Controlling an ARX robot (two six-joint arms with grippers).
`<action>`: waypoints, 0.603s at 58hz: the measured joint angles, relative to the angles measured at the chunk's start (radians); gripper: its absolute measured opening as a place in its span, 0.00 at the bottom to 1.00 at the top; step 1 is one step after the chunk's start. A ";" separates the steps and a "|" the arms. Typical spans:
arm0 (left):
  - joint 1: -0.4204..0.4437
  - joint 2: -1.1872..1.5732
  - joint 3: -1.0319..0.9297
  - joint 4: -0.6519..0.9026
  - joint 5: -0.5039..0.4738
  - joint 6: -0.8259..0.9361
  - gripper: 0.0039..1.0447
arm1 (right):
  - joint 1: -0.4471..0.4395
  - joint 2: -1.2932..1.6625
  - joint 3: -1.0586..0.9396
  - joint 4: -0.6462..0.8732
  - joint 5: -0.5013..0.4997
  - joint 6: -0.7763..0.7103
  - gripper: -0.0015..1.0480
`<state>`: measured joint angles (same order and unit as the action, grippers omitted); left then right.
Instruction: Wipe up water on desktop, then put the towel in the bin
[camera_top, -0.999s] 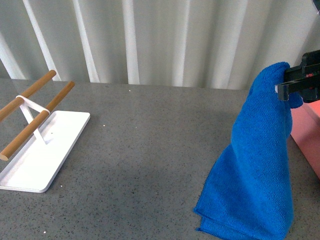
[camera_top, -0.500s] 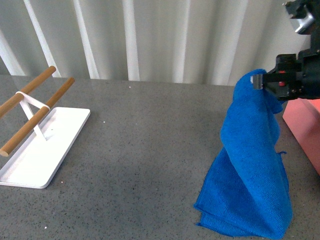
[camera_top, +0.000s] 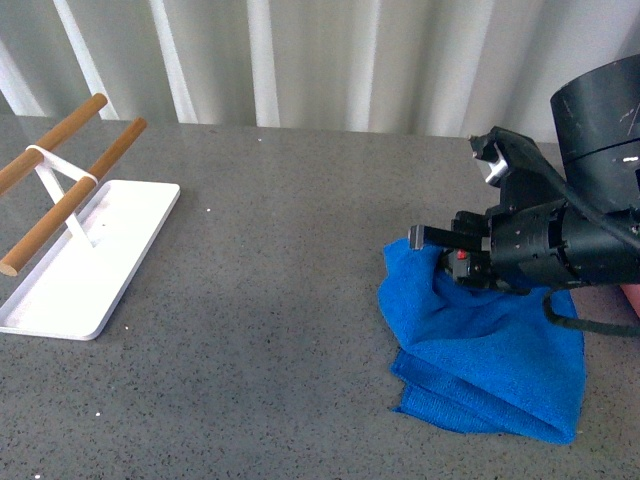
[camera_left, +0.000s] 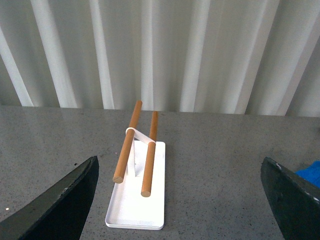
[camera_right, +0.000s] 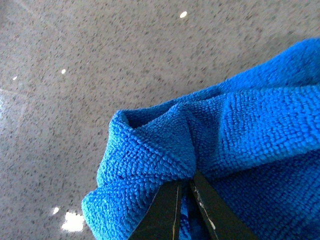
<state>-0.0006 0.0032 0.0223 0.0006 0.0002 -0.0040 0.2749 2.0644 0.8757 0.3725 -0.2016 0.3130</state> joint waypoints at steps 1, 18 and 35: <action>0.000 0.000 0.000 0.000 0.000 0.000 0.94 | 0.009 0.001 -0.012 0.007 -0.005 0.008 0.03; 0.000 0.000 0.000 0.000 0.000 0.000 0.94 | 0.028 0.028 -0.076 0.057 0.003 0.069 0.03; 0.000 0.000 0.000 0.000 0.000 0.000 0.94 | -0.073 0.049 -0.061 0.057 0.008 0.099 0.03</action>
<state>-0.0006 0.0032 0.0223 0.0006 0.0002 -0.0040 0.2016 2.1136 0.8143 0.4297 -0.1936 0.4118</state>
